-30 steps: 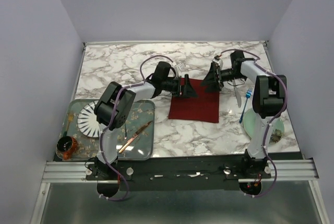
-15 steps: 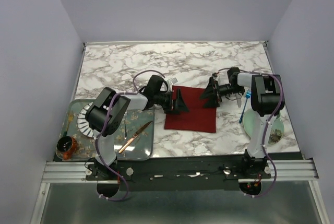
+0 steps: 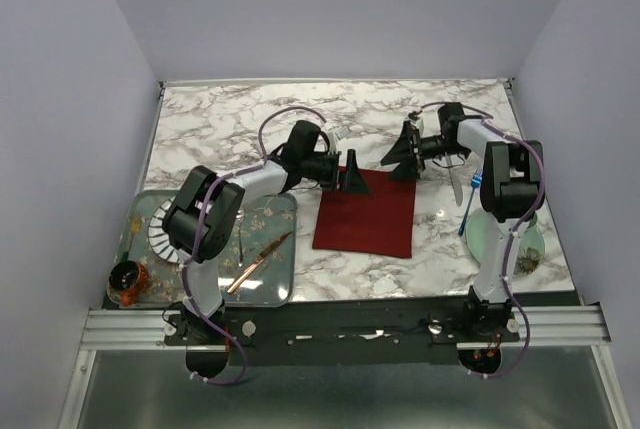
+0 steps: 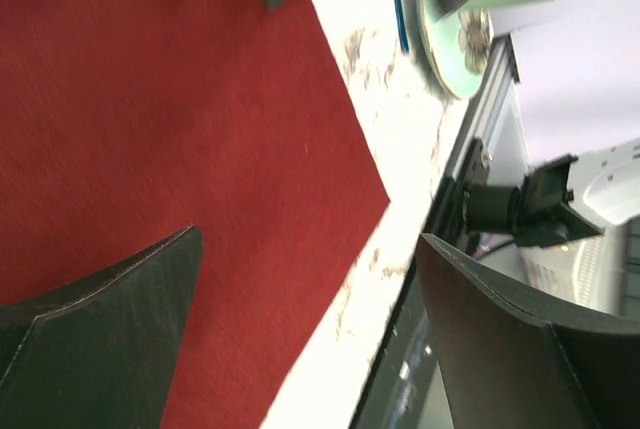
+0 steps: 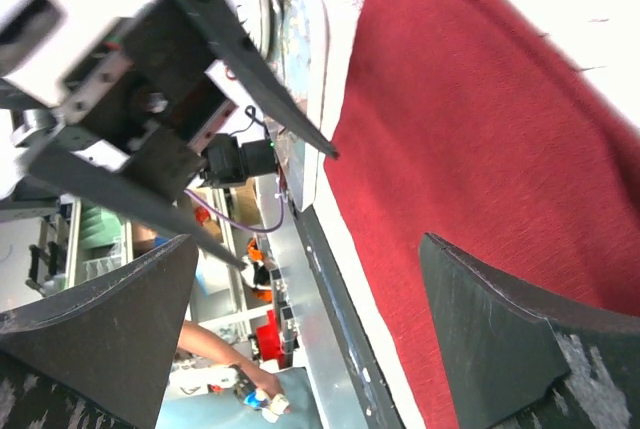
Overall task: Fold the napkin into a case and place the utensils inside
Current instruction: Smooth out the lower triangle-folded napkin at the center of the board.
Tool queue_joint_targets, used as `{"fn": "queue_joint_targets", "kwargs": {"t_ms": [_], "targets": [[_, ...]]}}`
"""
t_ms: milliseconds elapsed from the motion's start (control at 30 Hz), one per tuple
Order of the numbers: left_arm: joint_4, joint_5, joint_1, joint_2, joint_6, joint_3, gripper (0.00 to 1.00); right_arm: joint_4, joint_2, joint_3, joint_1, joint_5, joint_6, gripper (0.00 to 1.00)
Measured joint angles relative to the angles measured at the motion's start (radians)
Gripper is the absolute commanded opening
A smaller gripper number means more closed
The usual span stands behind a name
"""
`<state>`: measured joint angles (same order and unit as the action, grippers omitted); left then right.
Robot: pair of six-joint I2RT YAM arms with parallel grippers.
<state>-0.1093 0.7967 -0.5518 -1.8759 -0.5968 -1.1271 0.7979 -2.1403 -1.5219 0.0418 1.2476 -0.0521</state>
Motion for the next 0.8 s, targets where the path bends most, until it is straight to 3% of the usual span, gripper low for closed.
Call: {"fn": "queue_joint_targets", "kwargs": {"t_ms": [133, 400, 600, 800], "targets": [[-0.009, -0.022, 0.0, -0.051, 0.006, -0.055, 0.99, -0.003, -0.066, -0.023, -0.008, 0.0, -0.002, 1.0], [-0.069, -0.026, 0.02, -0.15, -0.066, -0.026, 0.99, -0.002, -0.178, -0.047, -0.035, 0.029, -0.006, 1.0], [-0.106, -0.026, 0.022, -0.119, -0.08, 0.024, 0.99, -0.006, -0.172, -0.048, -0.035, 0.03, -0.012, 0.98], [0.024, -0.058, 0.02, -0.079, 0.018, -0.018, 0.99, 0.037, -0.031, -0.031, -0.035, -0.062, 0.005, 0.9]]}}
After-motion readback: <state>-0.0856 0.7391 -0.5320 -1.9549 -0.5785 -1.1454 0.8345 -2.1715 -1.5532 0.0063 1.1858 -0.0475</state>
